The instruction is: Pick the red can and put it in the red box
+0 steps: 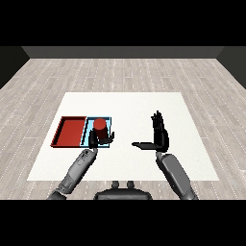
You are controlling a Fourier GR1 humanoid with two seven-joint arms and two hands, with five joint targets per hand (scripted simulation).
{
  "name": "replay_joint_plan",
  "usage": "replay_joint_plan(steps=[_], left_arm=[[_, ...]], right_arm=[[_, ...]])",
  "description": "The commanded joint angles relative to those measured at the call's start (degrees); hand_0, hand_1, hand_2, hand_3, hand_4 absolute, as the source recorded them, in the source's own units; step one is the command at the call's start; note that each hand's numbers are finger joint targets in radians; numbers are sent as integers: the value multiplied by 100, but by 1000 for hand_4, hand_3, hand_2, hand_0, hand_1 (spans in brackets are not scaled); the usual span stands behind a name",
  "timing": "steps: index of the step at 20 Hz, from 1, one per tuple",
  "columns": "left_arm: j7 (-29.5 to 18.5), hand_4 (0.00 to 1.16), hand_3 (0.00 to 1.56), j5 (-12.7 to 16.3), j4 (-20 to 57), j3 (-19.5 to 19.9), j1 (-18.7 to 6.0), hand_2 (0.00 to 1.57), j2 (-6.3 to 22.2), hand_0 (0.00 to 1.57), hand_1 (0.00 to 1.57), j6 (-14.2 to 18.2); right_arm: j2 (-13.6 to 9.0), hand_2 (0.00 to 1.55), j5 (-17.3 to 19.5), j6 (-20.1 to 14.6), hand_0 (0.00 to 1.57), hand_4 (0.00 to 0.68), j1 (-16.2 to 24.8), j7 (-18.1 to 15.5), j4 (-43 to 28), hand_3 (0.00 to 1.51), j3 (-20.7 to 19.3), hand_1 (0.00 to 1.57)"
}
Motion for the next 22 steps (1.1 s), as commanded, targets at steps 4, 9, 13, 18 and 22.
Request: replay_joint_plan(steps=[4,9,13,18,22], left_arm=[[14,1115,1467,45,198,835,134,1560,1297,1571,1571,-537],[-9,1091,1462,134,1237,1461,-265,1555,1401,1571,1571,-691],[80,1099,1473,-68,2309,1594,-602,1552,1615,1571,1571,-878],[83,1079,1473,-352,4157,1782,-1636,1565,1642,1571,1571,-985],[-15,1046,1497,-559,5365,1829,-2103,1558,1446,1571,1571,-825]], right_arm=[[-336,0,-157,182,0,0,1140,-337,-174,0,-449,0],[-640,0,-261,608,0,0,1217,-503,154,0,-965,0],[-558,0,-72,375,0,0,1198,-309,337,0,-973,0],[-575,0,11,477,0,0,924,-324,892,0,-1113,0],[-464,0,-37,485,0,0,476,-160,1145,0,-1159,0]])
